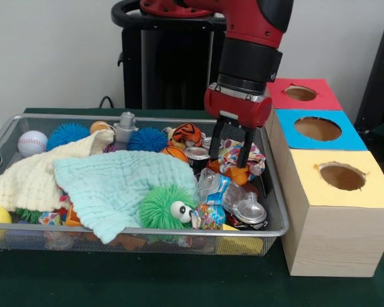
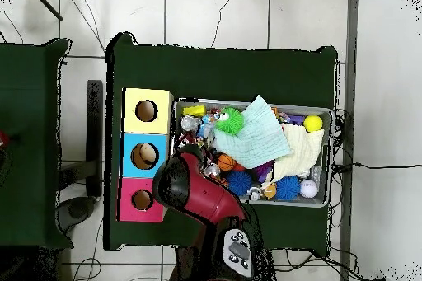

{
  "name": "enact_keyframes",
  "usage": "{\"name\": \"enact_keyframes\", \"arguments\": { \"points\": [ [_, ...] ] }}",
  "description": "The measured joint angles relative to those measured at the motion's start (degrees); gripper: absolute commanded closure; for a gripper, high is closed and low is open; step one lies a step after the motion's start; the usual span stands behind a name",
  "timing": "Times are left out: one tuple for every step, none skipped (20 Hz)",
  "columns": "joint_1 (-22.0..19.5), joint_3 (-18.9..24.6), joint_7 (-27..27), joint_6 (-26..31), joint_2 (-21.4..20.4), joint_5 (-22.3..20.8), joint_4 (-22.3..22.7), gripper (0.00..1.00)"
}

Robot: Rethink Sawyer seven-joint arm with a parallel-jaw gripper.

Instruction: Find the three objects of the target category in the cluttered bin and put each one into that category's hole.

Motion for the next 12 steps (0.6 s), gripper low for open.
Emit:
{"name": "enact_keyframes", "arguments": {
  "points": [
    [0.0, 0.0, 0.0, 0.0, 0.2, 0.0, 0.0, 0.00],
    [0.0, 0.0, 0.0, -0.2, 0.4, 0.0, 0.0, 0.00],
    [0.0, 0.0, 0.0, -0.4, 0.8, 0.0, 0.0, 0.00],
    [0.0, 0.0, 0.0, -0.8, 1.1, 0.0, 0.0, 0.00],
    [0.0, 0.0, 0.0, -1.5, 1.7, 0.0, -0.1, 0.00],
    [-0.1, 0.0, 0.0, -2.2, 2.2, 0.0, -0.2, 0.00],
    [-0.1, 0.0, 0.0, -2.8, 2.5, 0.0, -0.2, 0.00],
    [-0.2, 0.0, 0.0, -3.4, 2.9, 0.0, -0.2, 0.00],
    [-0.3, 0.1, 0.0, -3.9, 3.2, 0.0, -0.2, 0.00],
    [-0.5, 0.2, 0.0, -4.4, 3.4, 0.0, -0.2, 0.00],
    [-0.7, 0.3, 0.0, -4.8, 3.5, 0.0, -0.2, 0.00],
    [-0.9, 0.4, 0.0, -5.1, 3.6, 0.0, -0.2, 0.00]
  ]
}}
